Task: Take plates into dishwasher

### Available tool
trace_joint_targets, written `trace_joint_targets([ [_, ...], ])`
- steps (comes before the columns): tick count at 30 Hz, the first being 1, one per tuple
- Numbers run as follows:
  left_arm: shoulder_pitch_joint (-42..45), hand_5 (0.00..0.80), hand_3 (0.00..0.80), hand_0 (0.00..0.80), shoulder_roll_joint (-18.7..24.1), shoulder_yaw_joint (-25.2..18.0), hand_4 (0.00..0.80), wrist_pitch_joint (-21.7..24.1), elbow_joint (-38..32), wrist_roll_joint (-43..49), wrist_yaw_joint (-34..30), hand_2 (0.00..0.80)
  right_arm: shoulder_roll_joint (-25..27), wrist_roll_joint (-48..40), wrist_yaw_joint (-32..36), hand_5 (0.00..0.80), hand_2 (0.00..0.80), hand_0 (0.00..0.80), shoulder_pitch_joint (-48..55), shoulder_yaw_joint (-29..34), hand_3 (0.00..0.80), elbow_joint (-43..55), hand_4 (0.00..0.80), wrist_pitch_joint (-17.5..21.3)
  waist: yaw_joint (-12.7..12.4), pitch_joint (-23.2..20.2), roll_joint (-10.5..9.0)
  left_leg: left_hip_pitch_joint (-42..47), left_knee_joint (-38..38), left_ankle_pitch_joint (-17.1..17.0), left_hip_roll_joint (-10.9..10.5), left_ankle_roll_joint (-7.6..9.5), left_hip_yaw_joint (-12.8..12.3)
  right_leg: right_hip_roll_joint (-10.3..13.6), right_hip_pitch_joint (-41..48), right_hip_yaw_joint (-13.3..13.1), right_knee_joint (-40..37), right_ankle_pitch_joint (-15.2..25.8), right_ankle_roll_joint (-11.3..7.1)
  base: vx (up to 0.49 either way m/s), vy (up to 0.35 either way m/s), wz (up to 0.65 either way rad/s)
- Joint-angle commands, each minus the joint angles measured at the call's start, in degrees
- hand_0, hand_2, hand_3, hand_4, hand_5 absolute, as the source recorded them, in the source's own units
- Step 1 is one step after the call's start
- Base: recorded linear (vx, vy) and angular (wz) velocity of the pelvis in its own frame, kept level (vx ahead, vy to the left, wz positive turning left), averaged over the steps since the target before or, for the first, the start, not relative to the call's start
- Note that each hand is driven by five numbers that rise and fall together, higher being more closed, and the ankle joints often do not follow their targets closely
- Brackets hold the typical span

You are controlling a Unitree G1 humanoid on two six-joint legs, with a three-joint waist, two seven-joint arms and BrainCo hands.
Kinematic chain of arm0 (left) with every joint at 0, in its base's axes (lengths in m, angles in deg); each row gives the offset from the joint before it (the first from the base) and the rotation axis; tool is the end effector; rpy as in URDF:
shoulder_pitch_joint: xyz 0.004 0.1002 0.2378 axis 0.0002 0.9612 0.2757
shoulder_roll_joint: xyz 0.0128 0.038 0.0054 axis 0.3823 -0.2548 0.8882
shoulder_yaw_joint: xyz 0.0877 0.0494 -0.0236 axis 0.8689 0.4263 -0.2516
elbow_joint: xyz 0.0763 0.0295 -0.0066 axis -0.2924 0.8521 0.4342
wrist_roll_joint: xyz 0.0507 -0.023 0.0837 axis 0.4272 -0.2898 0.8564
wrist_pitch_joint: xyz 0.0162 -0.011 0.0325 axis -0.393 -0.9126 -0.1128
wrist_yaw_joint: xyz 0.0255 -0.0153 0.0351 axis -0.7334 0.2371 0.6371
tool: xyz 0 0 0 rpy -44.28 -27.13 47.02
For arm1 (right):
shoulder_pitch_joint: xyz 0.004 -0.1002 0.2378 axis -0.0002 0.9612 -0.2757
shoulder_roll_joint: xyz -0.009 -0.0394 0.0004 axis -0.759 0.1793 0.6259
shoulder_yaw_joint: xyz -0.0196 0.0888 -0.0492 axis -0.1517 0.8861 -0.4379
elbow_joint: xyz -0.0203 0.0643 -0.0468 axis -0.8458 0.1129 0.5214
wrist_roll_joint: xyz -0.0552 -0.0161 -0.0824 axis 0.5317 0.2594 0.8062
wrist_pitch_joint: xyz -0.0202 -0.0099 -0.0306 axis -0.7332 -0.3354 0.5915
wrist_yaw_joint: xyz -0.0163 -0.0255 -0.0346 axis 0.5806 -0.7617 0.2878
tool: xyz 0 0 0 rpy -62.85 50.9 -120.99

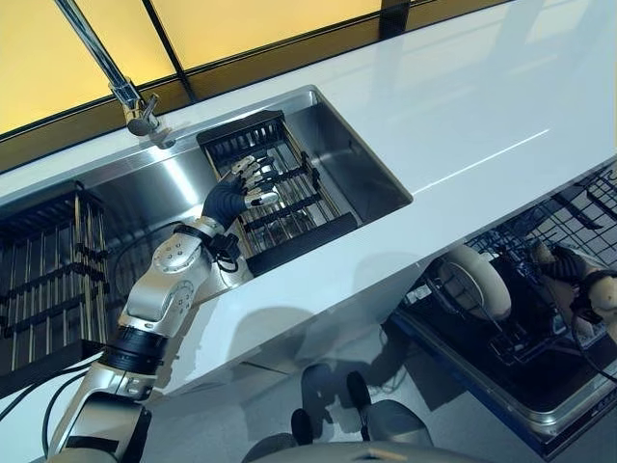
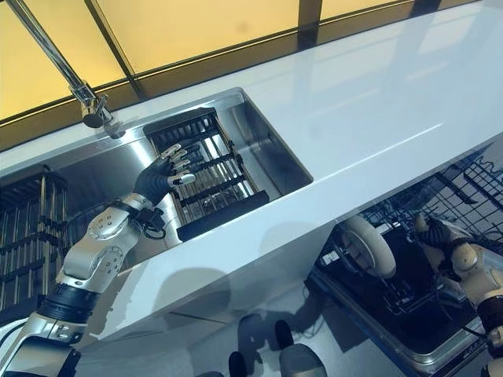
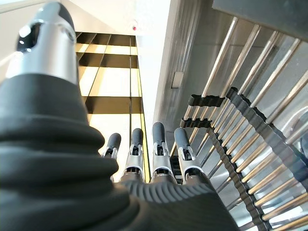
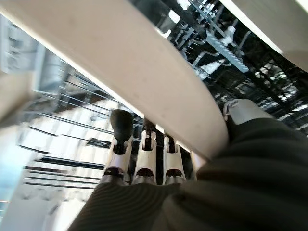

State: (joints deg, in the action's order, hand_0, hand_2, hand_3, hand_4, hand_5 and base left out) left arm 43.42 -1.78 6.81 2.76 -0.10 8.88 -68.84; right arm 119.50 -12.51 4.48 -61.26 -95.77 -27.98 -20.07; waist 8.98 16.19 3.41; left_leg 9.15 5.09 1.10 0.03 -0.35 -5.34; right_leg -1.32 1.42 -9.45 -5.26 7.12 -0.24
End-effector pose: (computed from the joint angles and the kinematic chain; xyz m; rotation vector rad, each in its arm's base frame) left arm 0.2711 0.2029 0.1447 0.0315 -0.1606 -0.3603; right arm 0.2328 -0.3712 0.1161 -1.2651 0.5026 -0.0832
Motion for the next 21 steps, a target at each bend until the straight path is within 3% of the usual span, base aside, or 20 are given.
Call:
trace_joint_targets([
  [1,-7.1,0.000,0.000,0.000,3.3,3.3,0.000,3.4,-0.6,-2.1,0.0,0.000,1.5,-0.2,-4.1,0.800,0.800,0.800,-8.4,-2.5,0.800,-4.1,0.800,2.0,-2.0,-0.9,-1.76,-3.1,-0.1,2.0,-0.7,2.12,1.1,0.9,0.1,2.7,1.6,-4.8,-3.20,-0.024,-0.070,0.06],
  [12,-9.8,0.000,0.000,0.000,4.7,4.1,0.000,4.2,1.0,-2.6,0.0,0.000,3.8,-1.7,-7.6,0.800,0.800,0.800,-14.0,-4.3,0.800,-2.8,0.800,3.4,-2.2,0.5,-1.23,-4.4,-0.1,1.5,-0.8,1.84,2.2,0.8,-1.1,3.4,2.3,-5.1,-2.94,-0.014,-0.059,0.05],
  [21,-11.4,0.000,0.000,0.000,5.6,4.3,0.000,4.2,2.0,-2.9,-0.4,0.000,2.7,-0.5,-5.5,0.800,0.800,0.800,-15.6,-6.2,0.800,-8.3,0.800,0.8,-3.0,1.1,-0.99,-5.3,-0.1,1.2,-0.9,1.74,2.6,0.9,-1.9,4.0,2.5,-5.4,-2.81,-0.008,-0.041,0.04],
])
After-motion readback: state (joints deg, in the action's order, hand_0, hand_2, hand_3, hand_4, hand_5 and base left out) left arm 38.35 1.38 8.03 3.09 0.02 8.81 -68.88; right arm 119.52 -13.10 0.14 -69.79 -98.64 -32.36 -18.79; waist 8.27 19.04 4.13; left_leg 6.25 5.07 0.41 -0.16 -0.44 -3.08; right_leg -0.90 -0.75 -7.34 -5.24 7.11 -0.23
